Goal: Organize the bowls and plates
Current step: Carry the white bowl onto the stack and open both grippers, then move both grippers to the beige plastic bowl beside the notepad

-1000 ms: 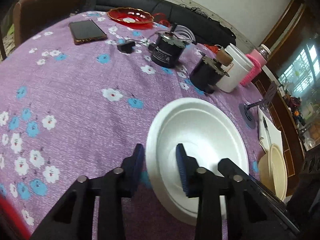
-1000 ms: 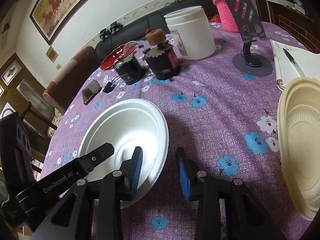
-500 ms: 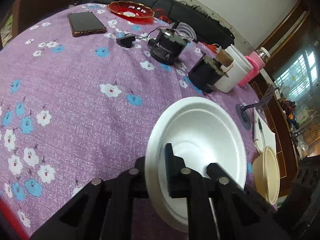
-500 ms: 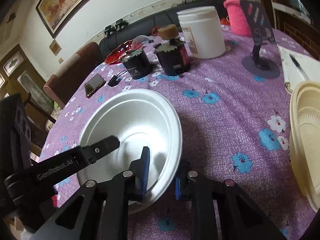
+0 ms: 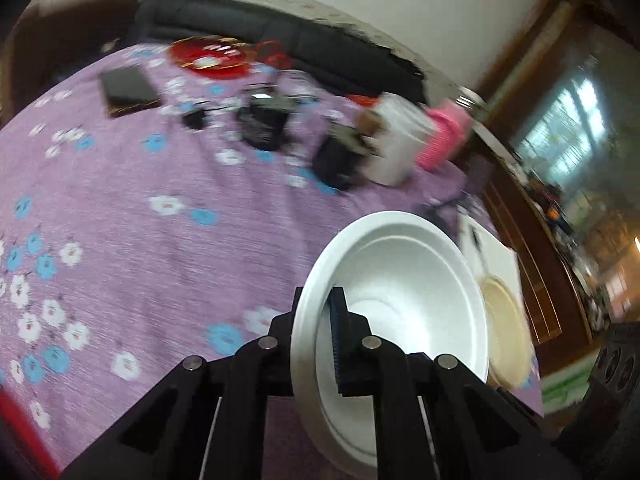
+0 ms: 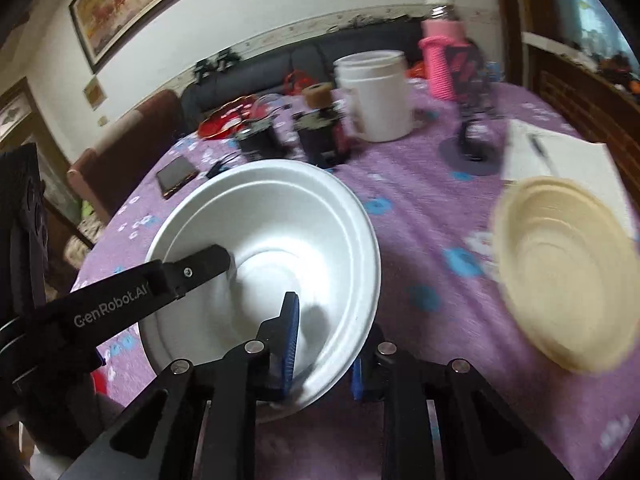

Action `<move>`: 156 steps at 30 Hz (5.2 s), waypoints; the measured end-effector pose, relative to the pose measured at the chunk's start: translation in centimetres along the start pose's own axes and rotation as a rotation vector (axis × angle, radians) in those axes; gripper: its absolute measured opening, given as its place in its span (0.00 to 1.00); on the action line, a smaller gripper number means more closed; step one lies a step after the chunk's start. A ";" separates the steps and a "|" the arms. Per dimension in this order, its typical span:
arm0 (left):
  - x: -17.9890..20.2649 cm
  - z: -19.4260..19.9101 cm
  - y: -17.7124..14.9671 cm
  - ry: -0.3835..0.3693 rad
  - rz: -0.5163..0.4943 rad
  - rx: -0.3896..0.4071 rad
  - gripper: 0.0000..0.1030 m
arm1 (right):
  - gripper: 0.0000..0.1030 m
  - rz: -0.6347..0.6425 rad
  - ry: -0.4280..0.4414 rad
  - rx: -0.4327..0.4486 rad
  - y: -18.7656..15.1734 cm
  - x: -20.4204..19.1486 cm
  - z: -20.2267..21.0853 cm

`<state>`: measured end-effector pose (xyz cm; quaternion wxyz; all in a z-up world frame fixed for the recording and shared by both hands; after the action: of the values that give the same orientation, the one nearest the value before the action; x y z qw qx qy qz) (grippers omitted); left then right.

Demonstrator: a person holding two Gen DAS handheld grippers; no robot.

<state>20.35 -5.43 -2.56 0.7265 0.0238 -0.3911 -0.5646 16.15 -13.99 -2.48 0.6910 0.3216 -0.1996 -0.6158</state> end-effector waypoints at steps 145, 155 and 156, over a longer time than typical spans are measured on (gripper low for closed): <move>6.0 20.0 -2.8 0.130 -0.304 0.191 0.93 | 0.74 -0.247 -0.177 0.348 1.3 17.1 19.6; 11.6 10.8 -3.7 0.074 -0.354 0.077 0.93 | 0.74 -0.387 -0.147 0.313 0.4 22.0 11.2; 11.6 9.6 -4.2 0.076 -0.352 0.050 0.93 | 0.74 -0.390 -0.152 0.282 -0.2 22.6 10.3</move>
<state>11.94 -12.74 8.38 0.6299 0.1313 -0.3669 -0.6719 12.77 -38.13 1.99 0.4902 0.4004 -0.2690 -0.7259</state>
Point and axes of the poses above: each gripper's, at about its wrist camera, not at the fingertips, and z roughly against the way its jaws point, x to its right, y to its top, the point moved 10 cm from there along -z, roughly the way its jaws point, and after that the axes turned 13 degrees about z, right-handed, at the moved point
